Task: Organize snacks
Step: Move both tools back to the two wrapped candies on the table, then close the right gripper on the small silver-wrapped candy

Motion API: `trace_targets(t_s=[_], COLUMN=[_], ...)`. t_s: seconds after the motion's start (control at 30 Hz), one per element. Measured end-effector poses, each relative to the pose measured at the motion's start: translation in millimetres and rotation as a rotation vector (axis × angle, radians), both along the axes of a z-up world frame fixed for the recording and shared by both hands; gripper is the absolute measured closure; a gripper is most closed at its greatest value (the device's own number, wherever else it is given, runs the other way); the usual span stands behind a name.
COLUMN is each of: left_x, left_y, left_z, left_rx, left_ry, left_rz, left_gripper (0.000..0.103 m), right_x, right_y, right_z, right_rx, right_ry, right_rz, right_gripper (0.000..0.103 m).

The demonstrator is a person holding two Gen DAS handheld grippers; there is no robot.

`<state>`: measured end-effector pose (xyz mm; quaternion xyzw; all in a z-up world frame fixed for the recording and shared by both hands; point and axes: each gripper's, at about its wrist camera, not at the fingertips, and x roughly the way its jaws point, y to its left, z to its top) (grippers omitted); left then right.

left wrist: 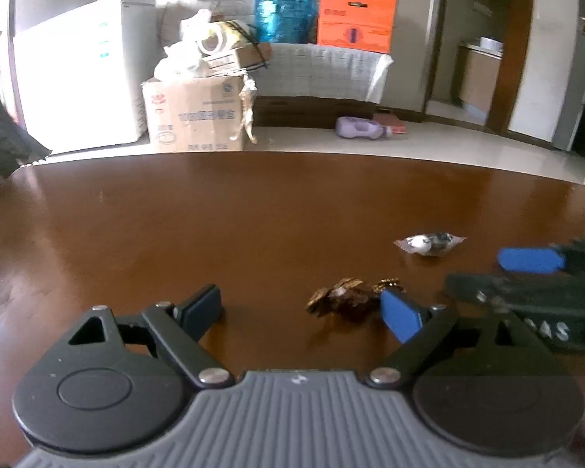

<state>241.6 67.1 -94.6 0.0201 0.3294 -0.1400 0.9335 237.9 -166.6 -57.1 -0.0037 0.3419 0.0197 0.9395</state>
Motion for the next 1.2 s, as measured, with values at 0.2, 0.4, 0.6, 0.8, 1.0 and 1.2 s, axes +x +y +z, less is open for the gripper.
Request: trace_targets(t_s=[0.2,0.4,0.6,0.8,1.0,1.2], left_x=[4.7,8.1,1.9,1.0,-0.4,-3.0], left_y=[2.2,1.6,-8.7,-8.4,-8.2,-6.7], left_z=[-0.7,-0.8,-3.3,-2.2,-1.9,-2.1], left_rx=[-0.015,0.006,0.038,0.03,0.032,0.031], left_ry=[0.001,-0.003,-0.032,-0.034,-0.035,-0.036], left_rz=[-0.054,-0.079,-0.139,-0.139,-0.131,-0.126], left_gripper=[0.013,0.018,0.04,0.045,0.045,0.045], right_x=[17.8,19.9,22.9,22.2,17.5,14.6], right_y=[7.2,7.9,17.4,28.9,32.3,26.9], right_z=[-0.5,0.1,4.9,6.9,6.9,2.5], right_rx=[-0.029,-0.034,-0.046,-0.075,-0.074,-0.039], right_ry=[-0.015,-0.037,-0.031,-0.029,-0.015,-0.047], right_rz=[0.083,0.128,0.175,0.19,0.183,0.179], right_gripper=[0.038,0.04,0.065,0.076,0.078,0.075])
